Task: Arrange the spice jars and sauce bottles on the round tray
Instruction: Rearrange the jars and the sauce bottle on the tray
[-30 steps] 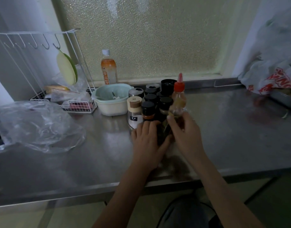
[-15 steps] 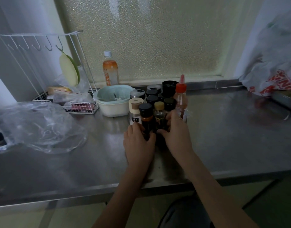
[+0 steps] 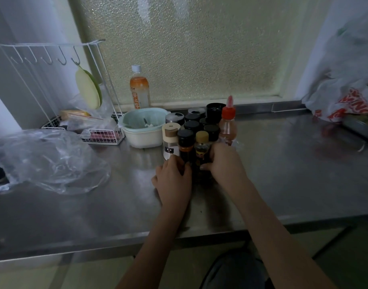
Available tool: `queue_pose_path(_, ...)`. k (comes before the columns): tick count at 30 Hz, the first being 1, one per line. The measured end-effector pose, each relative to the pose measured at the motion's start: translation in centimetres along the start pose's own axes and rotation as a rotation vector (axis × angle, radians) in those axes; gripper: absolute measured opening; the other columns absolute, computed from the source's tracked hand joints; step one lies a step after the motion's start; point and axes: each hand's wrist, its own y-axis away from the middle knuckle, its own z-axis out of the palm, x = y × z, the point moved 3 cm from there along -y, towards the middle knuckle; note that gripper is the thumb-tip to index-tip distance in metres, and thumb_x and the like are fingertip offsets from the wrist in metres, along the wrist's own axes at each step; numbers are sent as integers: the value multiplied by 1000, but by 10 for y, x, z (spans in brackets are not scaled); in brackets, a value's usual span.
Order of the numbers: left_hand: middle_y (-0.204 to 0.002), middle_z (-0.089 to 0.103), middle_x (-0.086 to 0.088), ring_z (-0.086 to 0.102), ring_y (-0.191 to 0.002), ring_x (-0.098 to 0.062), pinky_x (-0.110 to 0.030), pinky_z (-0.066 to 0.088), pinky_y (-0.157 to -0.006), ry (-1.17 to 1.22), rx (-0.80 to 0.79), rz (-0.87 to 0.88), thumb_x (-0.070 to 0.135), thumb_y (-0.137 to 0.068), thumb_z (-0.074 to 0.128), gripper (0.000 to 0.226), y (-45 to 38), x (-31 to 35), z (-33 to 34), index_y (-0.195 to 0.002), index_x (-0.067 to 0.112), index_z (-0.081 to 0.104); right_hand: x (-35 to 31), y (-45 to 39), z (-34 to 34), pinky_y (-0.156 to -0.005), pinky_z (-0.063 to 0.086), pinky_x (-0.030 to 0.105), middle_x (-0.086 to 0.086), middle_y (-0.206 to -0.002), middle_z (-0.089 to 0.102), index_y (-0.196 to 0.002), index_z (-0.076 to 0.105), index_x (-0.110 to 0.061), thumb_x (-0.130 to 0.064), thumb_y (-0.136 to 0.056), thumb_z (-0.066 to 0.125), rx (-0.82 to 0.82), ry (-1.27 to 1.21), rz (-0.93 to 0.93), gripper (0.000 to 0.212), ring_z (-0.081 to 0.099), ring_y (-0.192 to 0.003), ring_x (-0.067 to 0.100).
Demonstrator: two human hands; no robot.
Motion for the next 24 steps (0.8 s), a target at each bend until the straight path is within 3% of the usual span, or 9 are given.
queue_pose_path(5, -77, 57, 1, 53, -78, -19, -36, 39, -74, 101, -33, -4, 21, -79, 61, 15, -2, -1, 3, -78, 20, 46, -4, 4, 6, -78, 42, 33, 12, -110, 61, -101, 58, -6, -20, -78, 73, 37, 24, 44, 30, 58, -100, 28)
queue_pose_path(7, -73, 58, -2, 55, -72, -22, -35, 41, -63, 162, -27, -3, 19, -76, 65, 19, -3, -1, 3, -77, 17, 46, -4, 4, 6, -85, 46, 36, 13, -104, 63, -96, 59, -8, -20, -77, 74, 52, 22, 49, 28, 60, -98, 29)
queue_pose_path(9, -70, 56, 1, 54, -67, -18, -27, 37, -55, 210, -19, -20, 18, -76, 67, 23, -2, 0, 3, -82, 15, 45, -6, 3, 5, -91, 46, 42, 14, -103, 64, -93, 60, -8, -22, -75, 75, 53, 17, 49, 27, 60, -97, 29)
queue_pose_path(12, -72, 56, 3, 53, -65, -9, -12, 39, -49, 328, -6, -60, 16, -77, 70, 37, 0, 2, 1, -99, 12, 42, -7, 7, 4, -83, 50, 42, 14, -109, 63, -100, 61, -6, -26, -77, 72, 89, 22, 31, 32, 60, -98, 30)
queue_pose_path(14, -69, 56, 3, 54, -63, -5, -7, 41, -53, 357, 5, -59, 14, -78, 71, 48, 0, 3, 0, -114, 10, 39, -6, 10, 5, -79, 50, 40, 13, -104, 63, -101, 60, -6, -26, -80, 70, 86, 53, 28, 30, 60, -94, 29)
queue_pose_path(17, -68, 57, 3, 58, -66, -12, -15, 44, -57, 291, 5, -22, 16, -81, 67, 47, -1, 2, 2, -121, 10, 43, -6, 11, 6, -75, 49, 38, 14, -100, 63, -99, 58, -7, -25, -82, 69, 75, 94, 39, 27, 60, -92, 29)
queue_pose_path(19, -78, 62, -3, 61, -79, -24, -35, 48, -69, 170, 35, 27, 21, -82, 65, 40, -2, 1, 1, -119, 14, 51, -9, 10, 4, -75, 47, 36, 14, -105, 62, -102, 59, -5, -25, -80, 70, 67, 98, 43, 32, 60, -95, 30)
queue_pose_path(22, -102, 55, -15, 50, -99, -31, -35, 39, -80, 3, 156, 56, 26, -81, 67, 41, -4, -2, -2, -118, 14, 56, -13, 7, 4, -79, 45, 35, 12, -114, 60, -109, 60, -7, -32, -78, 72, 59, 109, 43, 41, 58, -103, 28)
queue_pose_path(24, -108, 52, -17, 46, -104, -32, -32, 32, -81, 26, 172, 38, 28, -80, 68, 42, -5, -3, -3, -117, 12, 57, -14, 7, 5, -83, 44, 35, 11, -119, 58, -110, 60, -9, -35, -80, 69, 52, 124, 52, 41, 55, -108, 27)
